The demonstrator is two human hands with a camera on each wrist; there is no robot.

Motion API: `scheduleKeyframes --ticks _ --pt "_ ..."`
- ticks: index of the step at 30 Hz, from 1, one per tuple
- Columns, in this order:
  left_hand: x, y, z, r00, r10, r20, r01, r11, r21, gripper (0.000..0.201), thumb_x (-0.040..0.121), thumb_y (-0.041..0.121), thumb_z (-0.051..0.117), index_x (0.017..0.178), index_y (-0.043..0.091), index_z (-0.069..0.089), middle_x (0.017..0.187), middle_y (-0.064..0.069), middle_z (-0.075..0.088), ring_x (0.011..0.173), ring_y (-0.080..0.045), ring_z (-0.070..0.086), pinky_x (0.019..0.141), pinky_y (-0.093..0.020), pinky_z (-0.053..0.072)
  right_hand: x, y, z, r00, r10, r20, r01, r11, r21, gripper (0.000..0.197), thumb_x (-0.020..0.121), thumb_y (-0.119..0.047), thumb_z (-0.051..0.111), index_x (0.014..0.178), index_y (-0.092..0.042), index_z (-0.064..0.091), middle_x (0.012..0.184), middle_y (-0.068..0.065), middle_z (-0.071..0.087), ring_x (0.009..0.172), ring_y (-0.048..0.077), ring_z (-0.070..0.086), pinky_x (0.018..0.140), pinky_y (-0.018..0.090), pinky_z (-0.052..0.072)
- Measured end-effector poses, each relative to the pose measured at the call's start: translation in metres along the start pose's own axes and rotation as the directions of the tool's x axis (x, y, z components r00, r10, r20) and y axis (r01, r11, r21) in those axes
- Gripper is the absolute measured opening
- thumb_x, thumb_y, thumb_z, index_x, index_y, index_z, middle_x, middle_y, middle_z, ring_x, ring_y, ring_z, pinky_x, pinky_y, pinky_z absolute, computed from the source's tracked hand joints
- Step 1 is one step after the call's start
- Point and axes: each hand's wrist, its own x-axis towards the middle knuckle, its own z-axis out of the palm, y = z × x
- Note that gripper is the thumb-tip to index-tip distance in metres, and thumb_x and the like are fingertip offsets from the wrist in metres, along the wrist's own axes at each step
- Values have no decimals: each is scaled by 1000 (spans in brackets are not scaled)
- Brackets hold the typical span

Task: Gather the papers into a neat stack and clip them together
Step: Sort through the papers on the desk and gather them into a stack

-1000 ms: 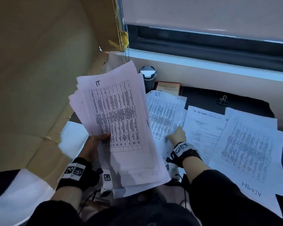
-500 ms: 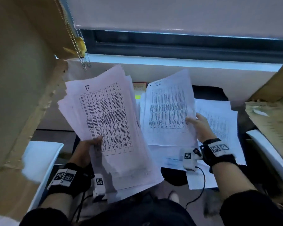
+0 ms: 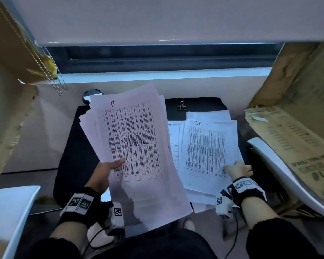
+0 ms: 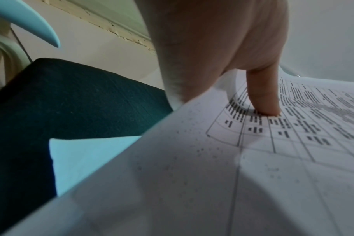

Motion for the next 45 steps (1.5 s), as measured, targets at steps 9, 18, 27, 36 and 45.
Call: scheduleKeyframes --ticks 9,18,27,36,45 --pt "-8 0 10 999 35 -18 -35 999 20 25 73 22 80 83 0 76 110 -12 71 118 -24 57 119 -45 21 -2 -8 -2 983 -112 -144 134 979 153 18 81 -4 53 97 -11 59 106 15 62 93 33 54 83 36 40" --pt "28 -7 5 991 95 -90 -83 988 134 79 57 34 90 119 -4 60 122 -16 67 122 -29 58 114 -50 32 -26 -48 -96 720 -626 -299 692 678 249 16 85 -3 52 98 -10 56 86 10 59 76 26 54 65 31 38" --pt "39 14 47 996 90 -27 -84 978 190 58 76 10 77 126 -7 52 121 -16 65 120 -29 58 107 -41 38 -106 -80 -138 651 -757 -60 352 230 907 38 88 9 51 116 -17 52 112 9 68 96 20 67 80 36 58" --pt "25 10 44 988 28 155 -72 954 290 30 84 10 57 111 4 69 112 -21 71 110 -42 64 100 -57 48 -133 -66 -5 736 -607 299 112 545 831 36 86 1 57 121 2 49 112 22 63 99 29 61 77 25 56" --pt "-4 20 17 967 52 249 -17 990 -138 75 91 69 31 131 13 60 126 -18 66 116 -34 62 100 -53 45 -154 -85 43 521 -731 441 54 544 837 43 84 11 54 122 -10 50 115 17 63 104 25 63 87 31 53"
